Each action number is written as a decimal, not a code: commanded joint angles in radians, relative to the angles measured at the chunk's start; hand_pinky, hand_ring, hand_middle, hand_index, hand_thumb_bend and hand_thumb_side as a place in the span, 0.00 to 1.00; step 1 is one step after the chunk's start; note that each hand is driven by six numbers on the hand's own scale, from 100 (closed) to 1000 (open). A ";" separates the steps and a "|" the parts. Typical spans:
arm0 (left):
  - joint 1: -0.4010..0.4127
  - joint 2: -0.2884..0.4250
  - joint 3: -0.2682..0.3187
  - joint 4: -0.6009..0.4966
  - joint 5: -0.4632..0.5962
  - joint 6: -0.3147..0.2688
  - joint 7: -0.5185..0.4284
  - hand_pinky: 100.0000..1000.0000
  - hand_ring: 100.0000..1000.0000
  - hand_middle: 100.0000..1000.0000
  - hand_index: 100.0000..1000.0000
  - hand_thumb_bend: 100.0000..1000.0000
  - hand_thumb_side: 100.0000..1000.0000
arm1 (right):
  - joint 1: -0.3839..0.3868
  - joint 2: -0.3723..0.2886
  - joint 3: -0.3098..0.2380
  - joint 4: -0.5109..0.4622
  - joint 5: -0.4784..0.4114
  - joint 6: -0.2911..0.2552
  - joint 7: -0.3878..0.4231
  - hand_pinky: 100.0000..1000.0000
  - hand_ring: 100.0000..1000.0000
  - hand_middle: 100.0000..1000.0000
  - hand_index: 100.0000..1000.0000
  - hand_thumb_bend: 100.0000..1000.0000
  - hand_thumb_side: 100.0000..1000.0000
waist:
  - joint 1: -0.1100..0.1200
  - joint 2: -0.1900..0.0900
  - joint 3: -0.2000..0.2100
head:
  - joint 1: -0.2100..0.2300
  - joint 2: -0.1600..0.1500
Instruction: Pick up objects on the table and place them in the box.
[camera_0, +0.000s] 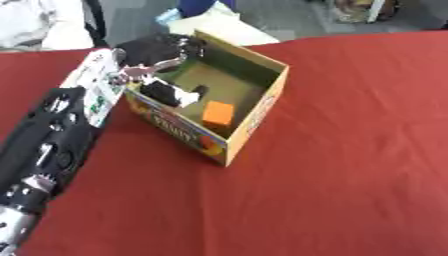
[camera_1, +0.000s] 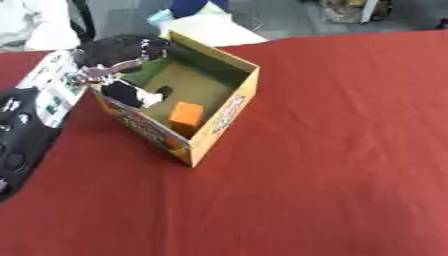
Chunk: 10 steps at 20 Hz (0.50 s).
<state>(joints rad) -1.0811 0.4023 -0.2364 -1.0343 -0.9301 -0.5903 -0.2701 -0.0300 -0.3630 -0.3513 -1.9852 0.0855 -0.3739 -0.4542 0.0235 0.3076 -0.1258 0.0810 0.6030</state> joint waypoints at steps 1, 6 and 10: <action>-0.024 0.009 0.011 -0.015 0.031 0.004 -0.008 0.86 0.90 0.82 0.95 0.00 0.43 | 0.000 -0.015 -0.012 -0.015 0.000 0.000 -0.003 0.59 0.71 0.44 0.67 0.00 0.78 | -0.005 -0.025 -0.001 | -0.002 -0.002; -0.013 0.036 -0.001 -0.114 0.215 0.032 -0.079 0.85 0.88 0.79 0.91 0.00 0.30 | 0.009 -0.025 -0.019 -0.015 0.006 -0.004 -0.012 0.59 0.71 0.44 0.67 0.00 0.77 | -0.005 -0.035 0.008 | -0.007 0.017; 0.017 0.098 -0.002 -0.296 0.458 0.087 -0.167 0.83 0.86 0.77 0.88 0.00 0.24 | 0.017 -0.034 -0.026 -0.015 0.013 -0.008 -0.023 0.59 0.71 0.45 0.67 0.00 0.77 | -0.004 -0.046 0.019 | -0.016 0.033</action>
<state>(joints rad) -1.0481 0.4560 -0.2442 -1.2635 -0.5426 -0.5163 -0.4125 -0.0130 -0.3664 -0.3643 -1.9852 0.0898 -0.3805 -0.4706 0.0234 0.2838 -0.1062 0.0692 0.6270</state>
